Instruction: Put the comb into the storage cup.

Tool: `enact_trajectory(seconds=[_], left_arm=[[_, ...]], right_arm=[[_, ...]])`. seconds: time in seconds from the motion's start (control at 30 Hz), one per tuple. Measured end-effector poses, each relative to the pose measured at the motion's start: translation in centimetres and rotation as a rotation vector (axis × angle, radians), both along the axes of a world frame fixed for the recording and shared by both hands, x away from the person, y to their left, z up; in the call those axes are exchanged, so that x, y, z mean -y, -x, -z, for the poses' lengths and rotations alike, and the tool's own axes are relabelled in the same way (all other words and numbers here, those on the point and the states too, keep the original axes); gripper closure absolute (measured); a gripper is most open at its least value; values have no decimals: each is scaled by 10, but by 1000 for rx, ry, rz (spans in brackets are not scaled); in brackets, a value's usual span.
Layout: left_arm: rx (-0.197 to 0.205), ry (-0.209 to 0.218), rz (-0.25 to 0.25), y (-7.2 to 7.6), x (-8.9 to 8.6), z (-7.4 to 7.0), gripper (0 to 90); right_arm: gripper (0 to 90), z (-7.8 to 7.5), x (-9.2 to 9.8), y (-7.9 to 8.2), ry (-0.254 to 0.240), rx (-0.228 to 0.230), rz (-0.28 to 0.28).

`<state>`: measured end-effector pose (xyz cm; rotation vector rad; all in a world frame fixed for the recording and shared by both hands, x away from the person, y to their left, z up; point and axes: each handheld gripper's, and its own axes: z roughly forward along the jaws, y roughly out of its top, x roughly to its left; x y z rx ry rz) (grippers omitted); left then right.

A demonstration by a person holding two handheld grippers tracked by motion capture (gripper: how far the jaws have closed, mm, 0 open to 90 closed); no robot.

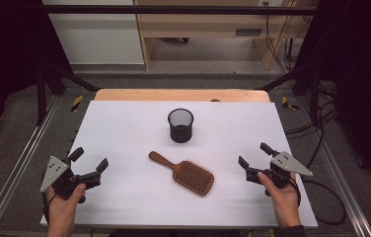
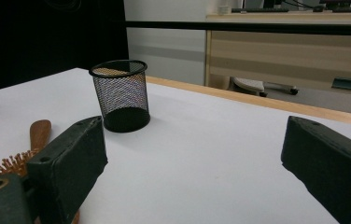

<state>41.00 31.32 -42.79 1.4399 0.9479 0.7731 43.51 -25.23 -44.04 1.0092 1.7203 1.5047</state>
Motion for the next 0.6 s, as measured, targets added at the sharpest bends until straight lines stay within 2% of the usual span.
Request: enact_trajectory(seconds=[0.33,0.6], left_arm=[[-6,-8,1,1,3,0,26],[-3,-8,-8,2,4,-1,38]], right_arm=[[68,0,-4,2,7,-17,9],[74,-2,-6,3,-6,-21,13]])
